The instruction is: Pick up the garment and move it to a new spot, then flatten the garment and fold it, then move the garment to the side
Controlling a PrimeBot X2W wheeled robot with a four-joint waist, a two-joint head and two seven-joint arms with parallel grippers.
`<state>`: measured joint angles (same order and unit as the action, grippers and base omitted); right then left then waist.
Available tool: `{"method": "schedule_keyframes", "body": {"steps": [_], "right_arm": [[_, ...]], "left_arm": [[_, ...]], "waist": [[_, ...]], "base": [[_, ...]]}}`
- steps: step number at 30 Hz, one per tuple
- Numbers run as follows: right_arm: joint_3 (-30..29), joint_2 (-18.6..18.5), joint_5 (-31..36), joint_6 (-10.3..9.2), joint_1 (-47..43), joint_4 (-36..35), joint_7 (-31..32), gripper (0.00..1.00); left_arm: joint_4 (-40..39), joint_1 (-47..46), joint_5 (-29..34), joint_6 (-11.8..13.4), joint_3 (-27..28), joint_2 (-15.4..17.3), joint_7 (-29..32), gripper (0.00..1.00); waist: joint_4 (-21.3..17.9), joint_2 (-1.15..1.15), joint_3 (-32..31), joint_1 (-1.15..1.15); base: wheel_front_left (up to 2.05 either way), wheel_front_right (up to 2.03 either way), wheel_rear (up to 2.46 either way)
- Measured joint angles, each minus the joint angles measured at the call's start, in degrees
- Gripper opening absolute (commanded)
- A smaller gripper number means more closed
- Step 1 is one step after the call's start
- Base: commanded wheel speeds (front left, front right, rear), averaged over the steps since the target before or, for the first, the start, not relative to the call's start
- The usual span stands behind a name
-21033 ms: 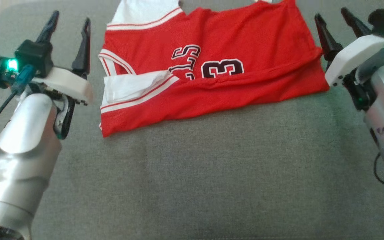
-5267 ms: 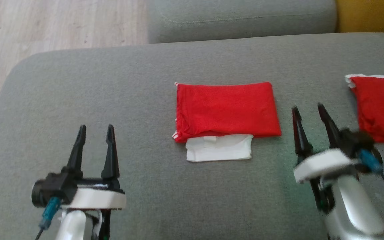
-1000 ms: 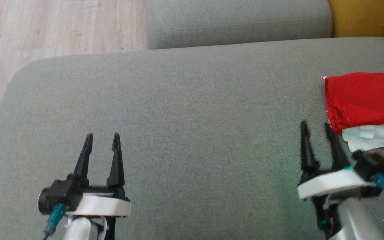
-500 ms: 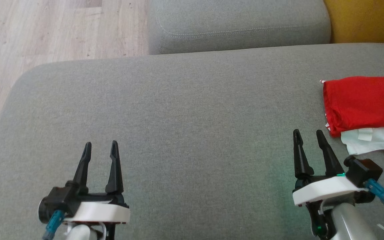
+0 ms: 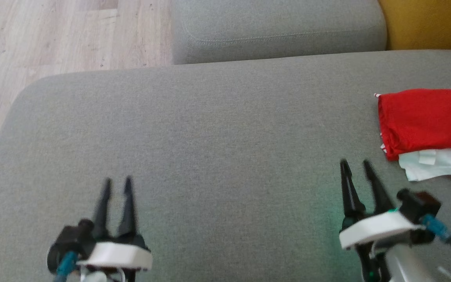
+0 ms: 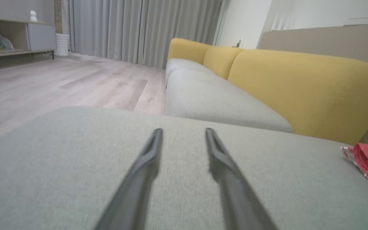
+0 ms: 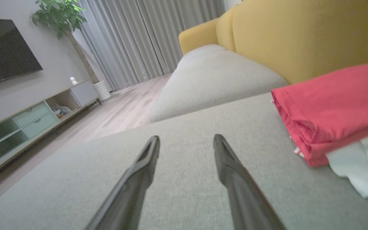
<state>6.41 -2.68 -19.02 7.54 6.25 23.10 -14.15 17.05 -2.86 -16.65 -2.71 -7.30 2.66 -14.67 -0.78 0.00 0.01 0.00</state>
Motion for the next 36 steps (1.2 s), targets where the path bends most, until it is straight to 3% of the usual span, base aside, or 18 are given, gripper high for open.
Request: {"method": "schedule_keyframes", "body": {"steps": [5, 36], "right_arm": [[0.2, 0.1, -1.0, 0.0, -3.2, 3.1, 0.5, 0.0], [-3.0, 0.1, -18.6, 0.0, -3.3, 0.8, 4.7, 0.0]], "left_arm": [[3.4, 2.6, -1.0, 0.0, -0.1, 0.0, 0.6, 0.0], [2.5, 2.6, -19.0, -0.9, 2.1, 0.0, 5.5, 0.0]], "waist": [[0.0, 0.0, 0.0, 0.0], [0.2, 0.0, 0.0, 0.0]], "base": [[0.0, 0.0, 0.0], [0.0, 0.0, 0.0]]}}
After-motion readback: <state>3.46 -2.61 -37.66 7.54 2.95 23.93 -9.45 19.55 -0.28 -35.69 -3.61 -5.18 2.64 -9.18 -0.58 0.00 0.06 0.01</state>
